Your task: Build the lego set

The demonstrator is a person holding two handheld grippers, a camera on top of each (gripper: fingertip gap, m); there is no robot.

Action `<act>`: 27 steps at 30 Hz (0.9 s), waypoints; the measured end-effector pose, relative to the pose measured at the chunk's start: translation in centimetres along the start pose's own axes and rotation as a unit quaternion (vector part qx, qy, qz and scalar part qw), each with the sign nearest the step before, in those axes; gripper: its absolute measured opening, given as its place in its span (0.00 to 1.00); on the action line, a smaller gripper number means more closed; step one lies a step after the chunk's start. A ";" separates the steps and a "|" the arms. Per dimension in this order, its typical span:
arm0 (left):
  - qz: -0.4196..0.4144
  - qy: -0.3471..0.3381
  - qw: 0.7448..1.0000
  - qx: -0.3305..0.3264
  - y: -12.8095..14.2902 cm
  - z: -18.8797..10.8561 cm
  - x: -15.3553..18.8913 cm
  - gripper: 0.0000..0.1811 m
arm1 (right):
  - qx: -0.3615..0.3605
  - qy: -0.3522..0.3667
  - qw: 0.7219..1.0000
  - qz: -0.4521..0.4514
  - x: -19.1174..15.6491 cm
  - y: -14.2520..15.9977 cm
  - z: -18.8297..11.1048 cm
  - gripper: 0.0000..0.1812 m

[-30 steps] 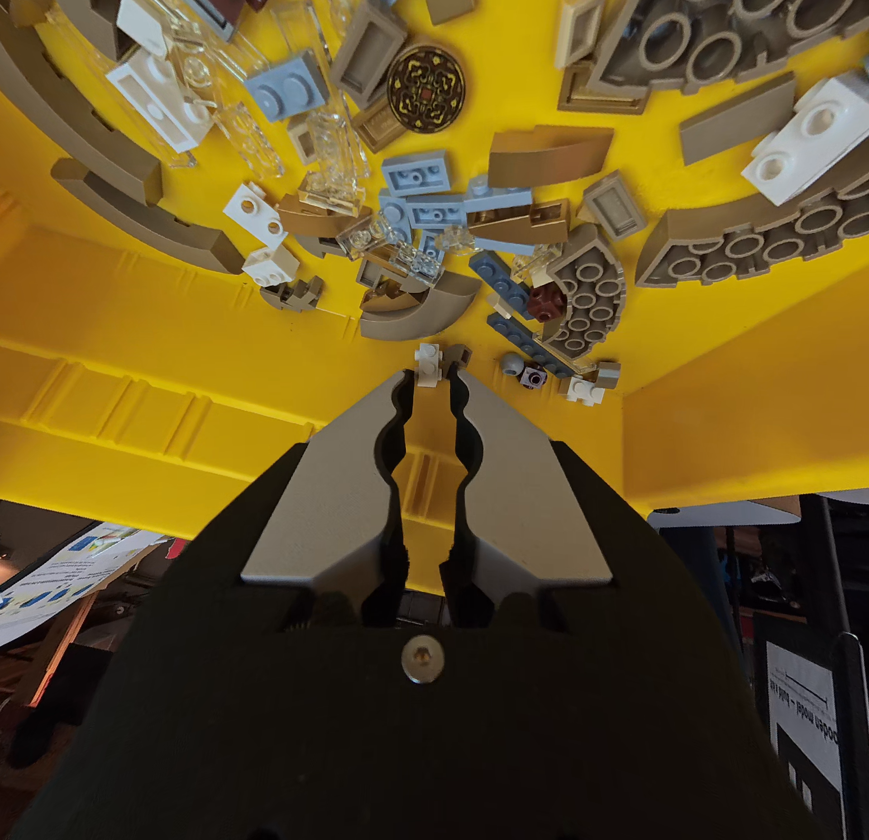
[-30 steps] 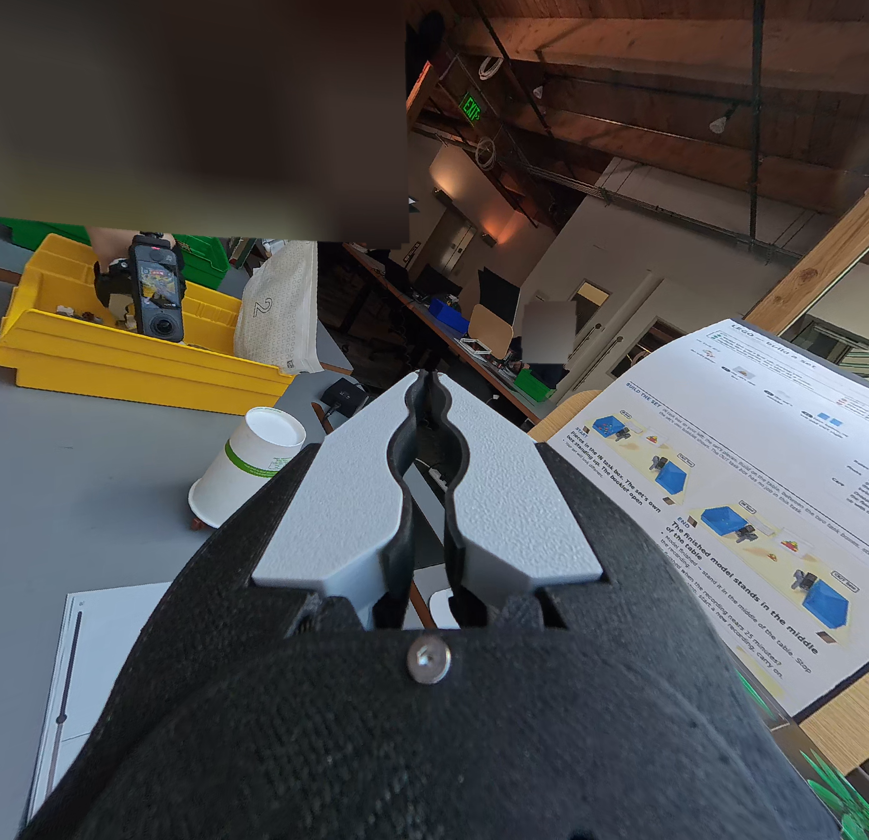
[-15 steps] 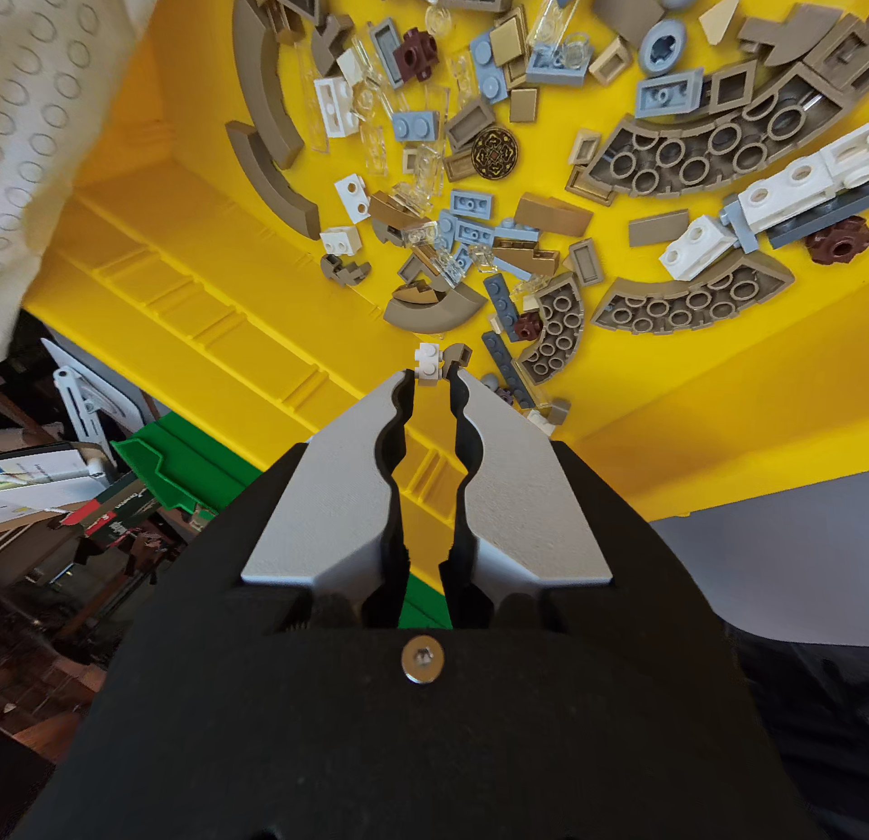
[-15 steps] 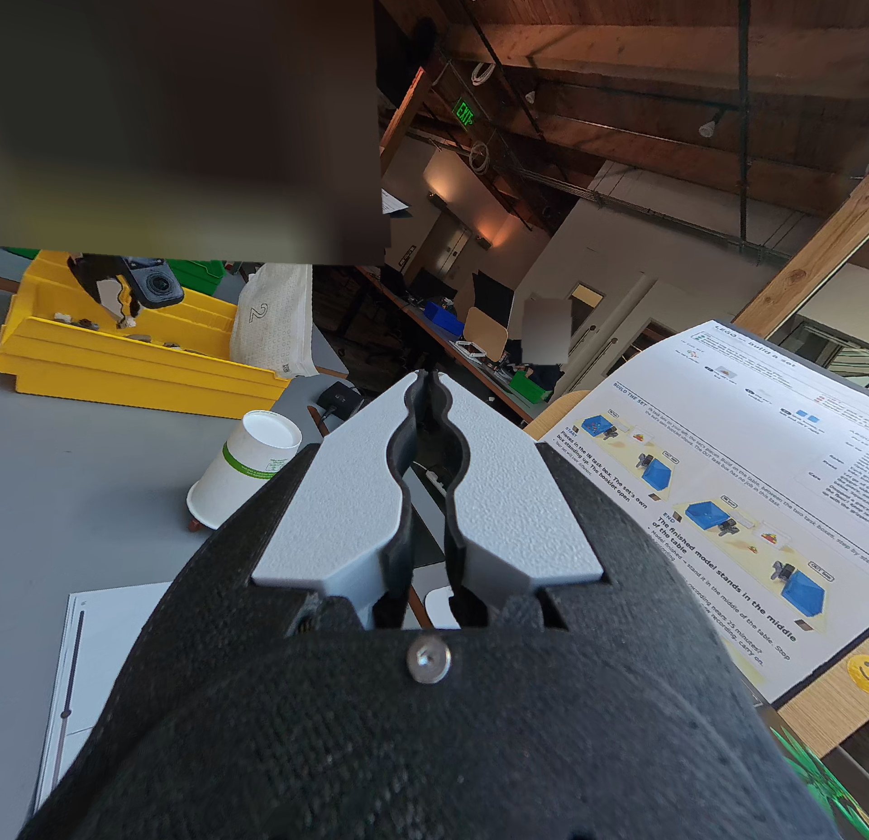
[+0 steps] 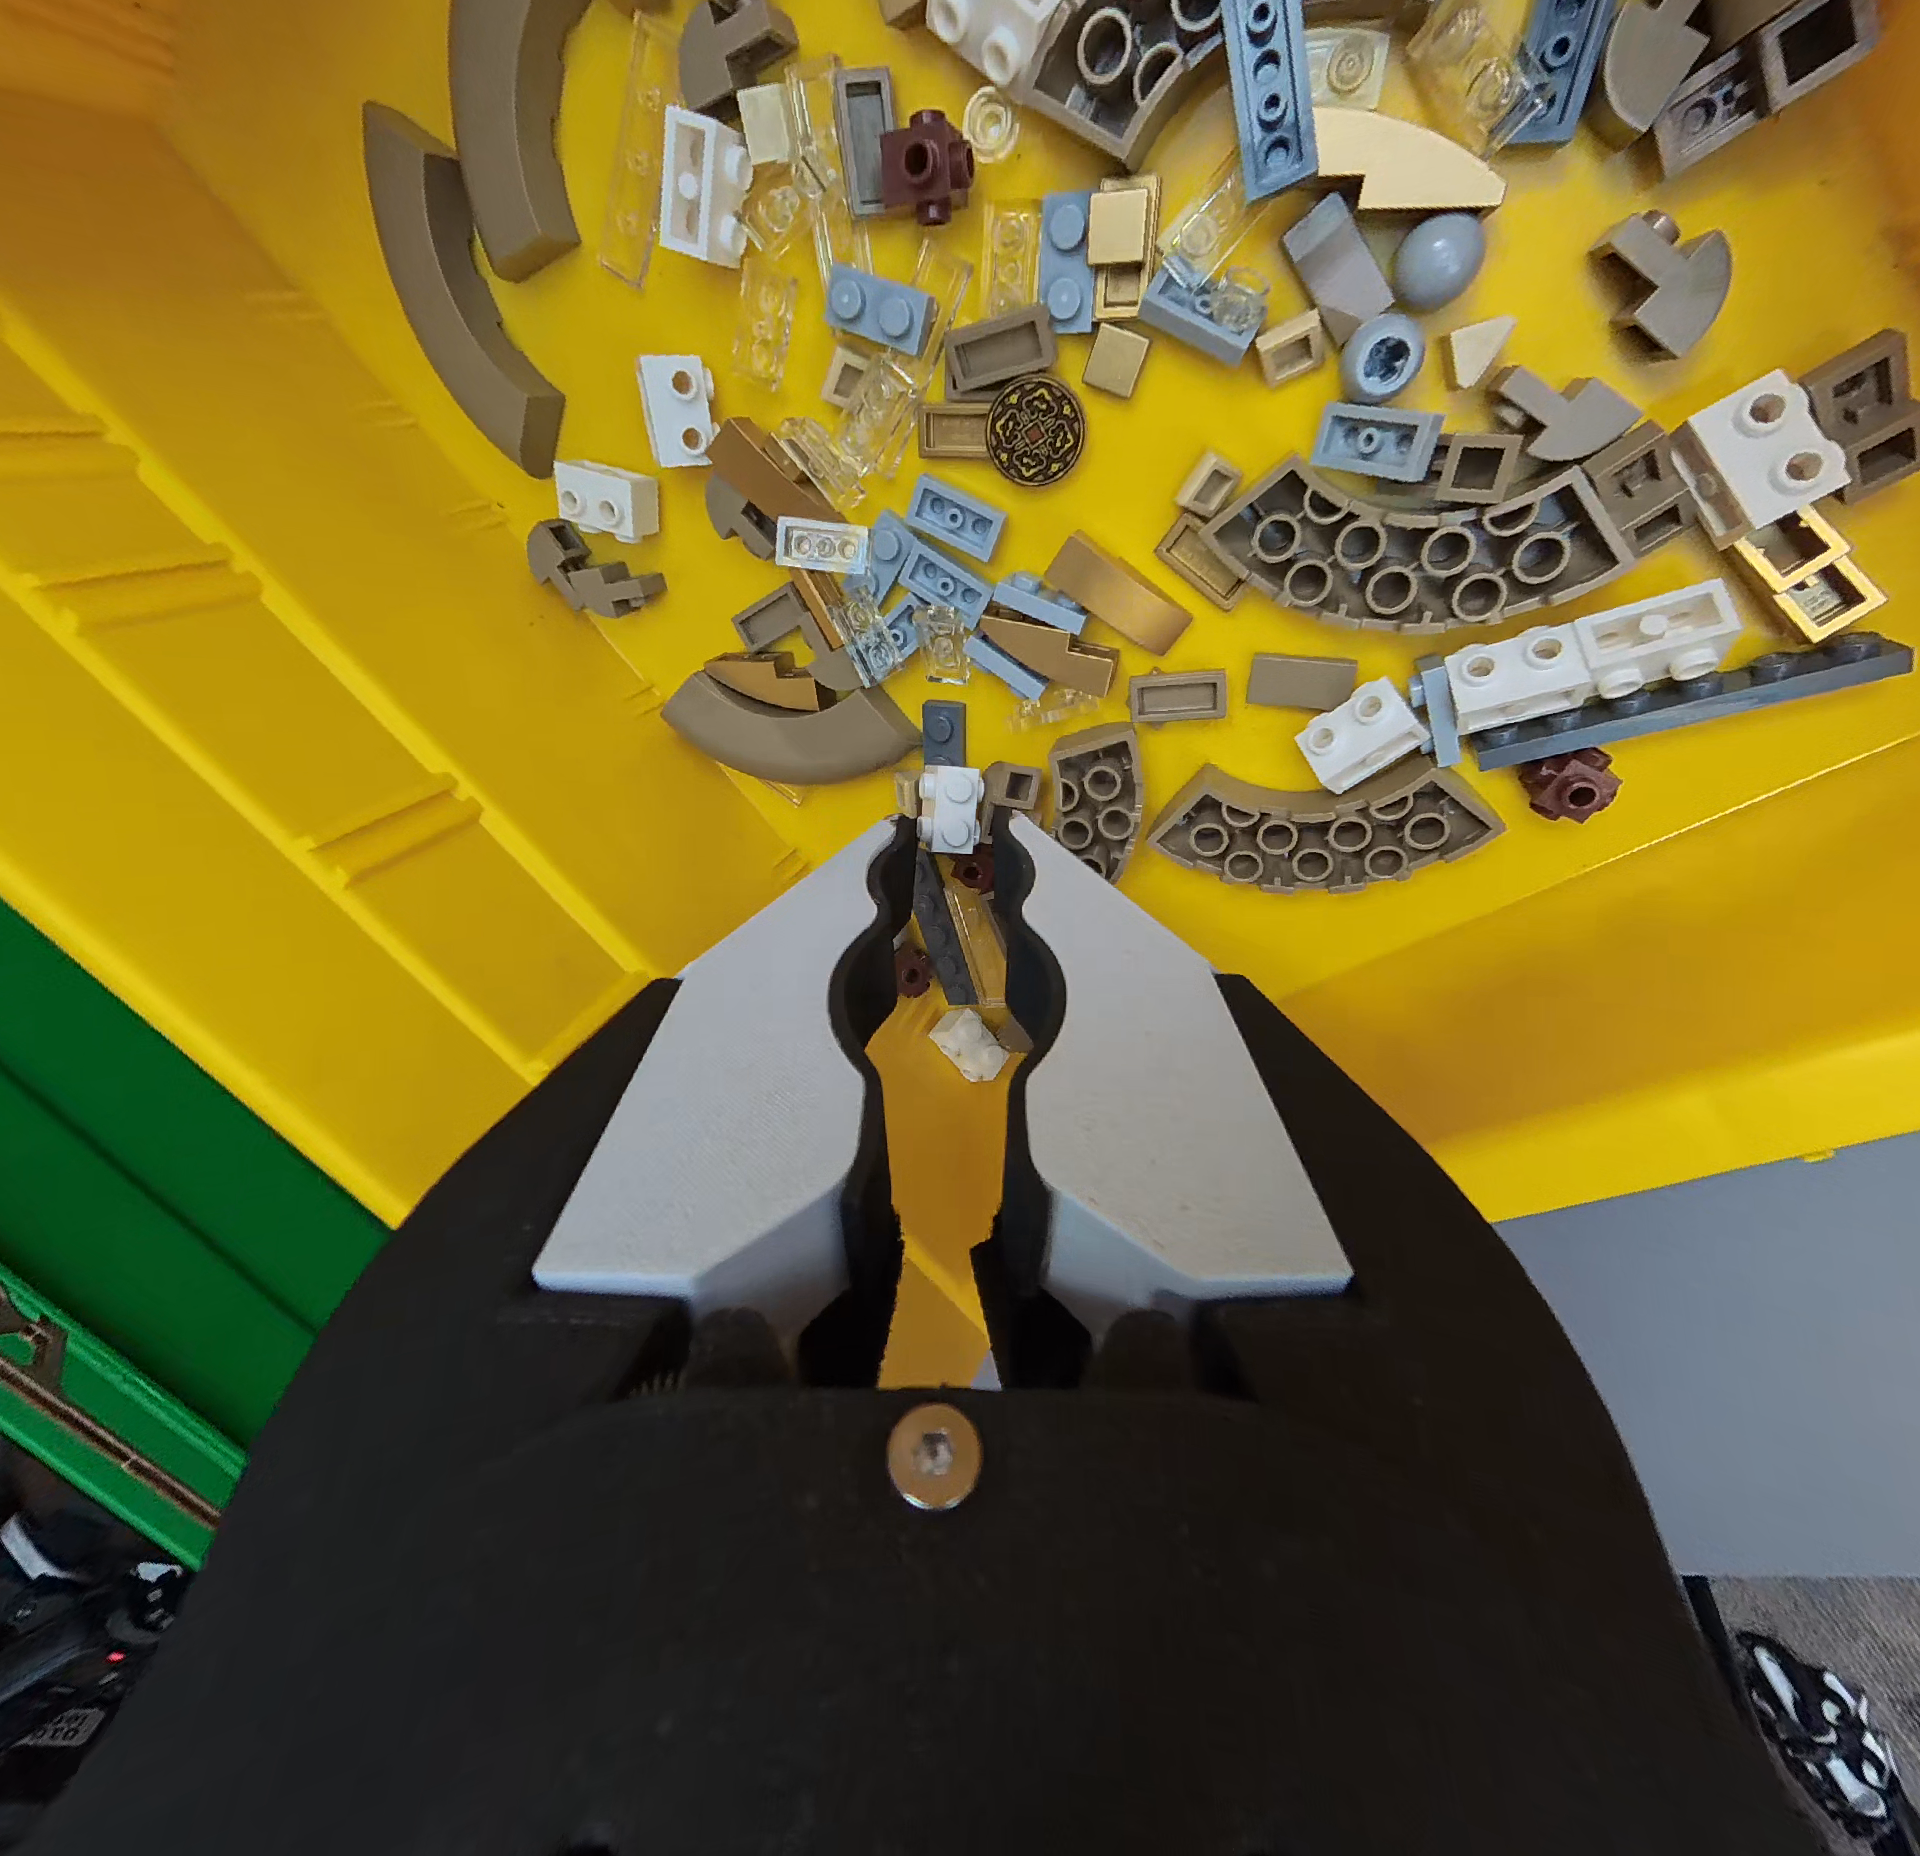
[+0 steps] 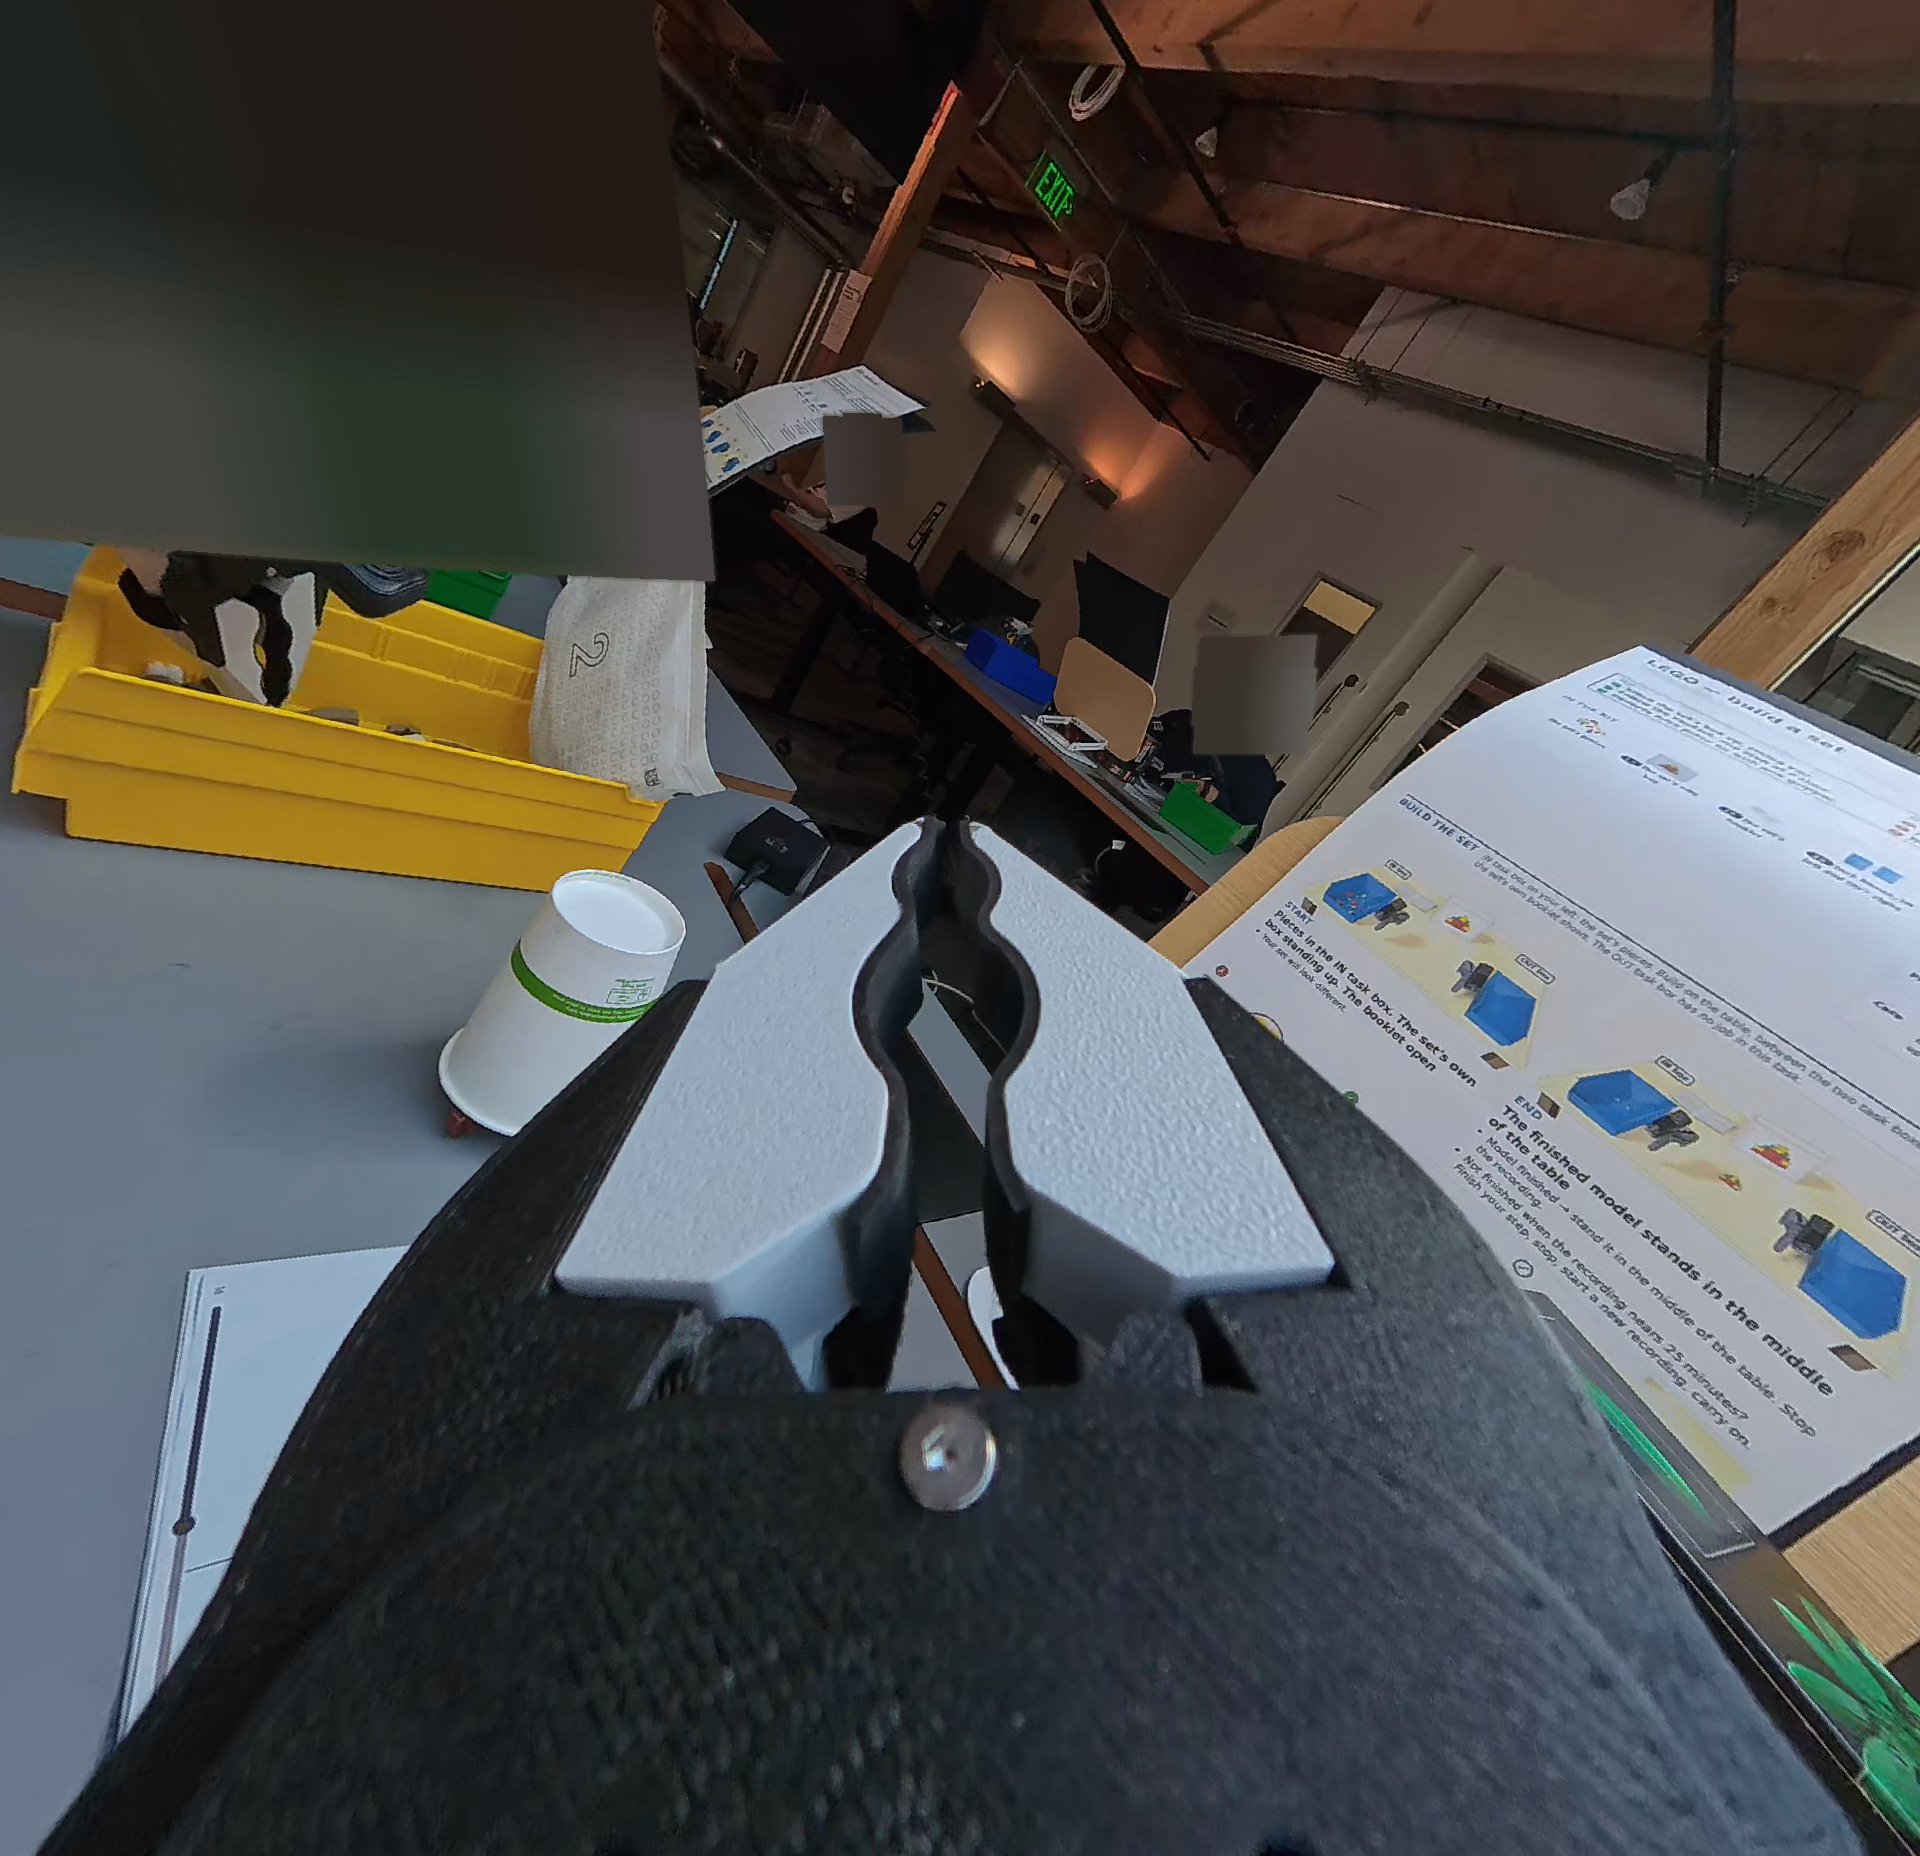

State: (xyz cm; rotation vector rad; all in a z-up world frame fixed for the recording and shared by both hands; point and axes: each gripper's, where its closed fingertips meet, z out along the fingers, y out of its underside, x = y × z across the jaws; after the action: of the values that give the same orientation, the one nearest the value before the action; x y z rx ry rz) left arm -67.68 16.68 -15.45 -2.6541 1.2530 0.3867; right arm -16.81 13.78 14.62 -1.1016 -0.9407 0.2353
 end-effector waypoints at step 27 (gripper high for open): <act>-0.080 -0.008 0.997 -0.001 0.7 -0.5 -2.4 0.09 | -0.042 -0.016 0.999 -0.016 -1.0 1.8 1.2 0.00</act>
State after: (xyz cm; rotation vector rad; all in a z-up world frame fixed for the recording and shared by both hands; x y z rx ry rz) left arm -69.61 17.86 -14.23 -2.7222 1.0258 0.3838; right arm -17.86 14.85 12.68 -1.1621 -1.0034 0.1886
